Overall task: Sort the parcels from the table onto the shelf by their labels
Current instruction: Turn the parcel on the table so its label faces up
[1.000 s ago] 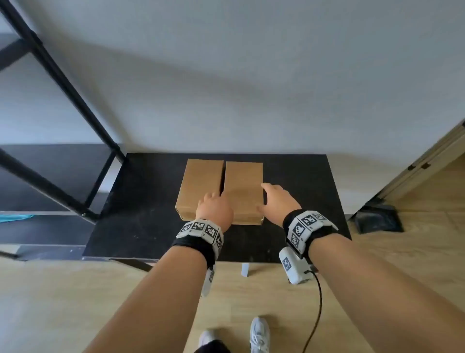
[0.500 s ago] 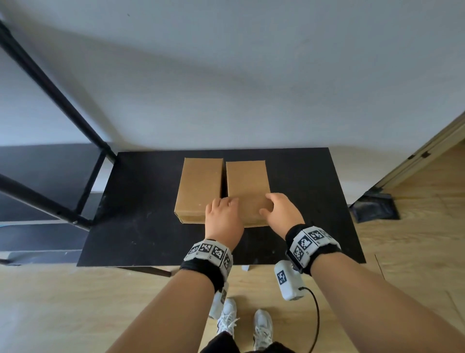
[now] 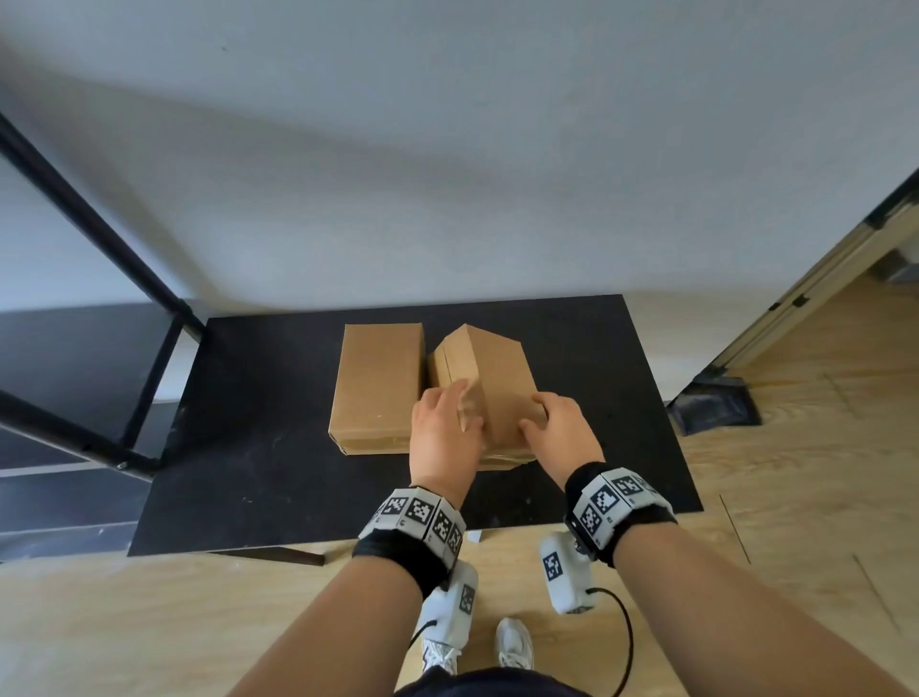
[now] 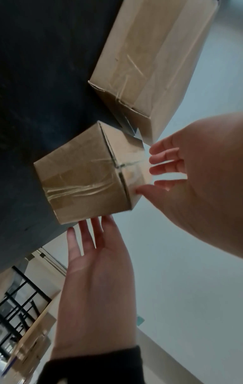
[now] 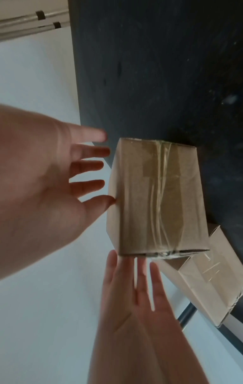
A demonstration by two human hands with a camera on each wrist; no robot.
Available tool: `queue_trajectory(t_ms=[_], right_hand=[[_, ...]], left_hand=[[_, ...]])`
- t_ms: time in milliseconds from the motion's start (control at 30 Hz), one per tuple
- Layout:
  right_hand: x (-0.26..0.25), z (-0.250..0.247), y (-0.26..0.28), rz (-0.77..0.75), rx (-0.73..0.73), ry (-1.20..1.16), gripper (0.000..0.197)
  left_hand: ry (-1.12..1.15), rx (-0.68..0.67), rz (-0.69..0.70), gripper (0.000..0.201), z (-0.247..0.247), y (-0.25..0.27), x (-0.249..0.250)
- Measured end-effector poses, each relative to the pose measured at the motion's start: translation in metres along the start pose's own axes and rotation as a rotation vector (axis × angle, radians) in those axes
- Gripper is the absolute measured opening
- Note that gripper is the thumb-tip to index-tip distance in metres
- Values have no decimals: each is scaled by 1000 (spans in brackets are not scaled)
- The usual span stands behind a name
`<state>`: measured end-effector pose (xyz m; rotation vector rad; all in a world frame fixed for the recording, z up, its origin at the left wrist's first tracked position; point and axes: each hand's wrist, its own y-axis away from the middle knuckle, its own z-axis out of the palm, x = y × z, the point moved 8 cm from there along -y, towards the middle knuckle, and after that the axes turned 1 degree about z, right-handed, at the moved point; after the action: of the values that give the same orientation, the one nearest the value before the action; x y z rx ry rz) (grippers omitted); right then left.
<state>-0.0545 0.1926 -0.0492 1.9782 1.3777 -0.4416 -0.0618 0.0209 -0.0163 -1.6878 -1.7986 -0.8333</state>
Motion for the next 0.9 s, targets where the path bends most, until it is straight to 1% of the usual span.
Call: queue_trajectory(t_ms=[67,133,200,267,367,467,567,700,800,900], right_hand=[[-4,-8,0,-33,54,-28,45],[-8,-12,-1,-63,75,-69,43],[-10,-14,0,-69,82,-104,41],[-5,-13,-1,-52,73,-129,41],[3,-11,1,-26,58,-163,47],[5,-9,3,-33,46,-181,47],[3,-7,2,-35,38,-191,44],[1,-1,-2,-24,9,-154,46],[6,6,-5,-4,-17,-99,46],[10,-6,-2,-23,72,-94,43]], left_hand=[[17,-52,-82,67,5,-3,-4],[52,-112,-152,76,12,-3,-7],[93,-163,-237,75,21,-2,-11],[141,-197,-315,70,29,-1,-17],[232,-177,-402,61,33,1,-26],[216,-140,-363,55,30,0,-27],[147,-52,-288,49,17,-4,-21],[46,41,-200,40,-1,-5,-10],[26,25,-144,39,-1,-3,-8],[56,-32,-94,39,9,-4,-6]])
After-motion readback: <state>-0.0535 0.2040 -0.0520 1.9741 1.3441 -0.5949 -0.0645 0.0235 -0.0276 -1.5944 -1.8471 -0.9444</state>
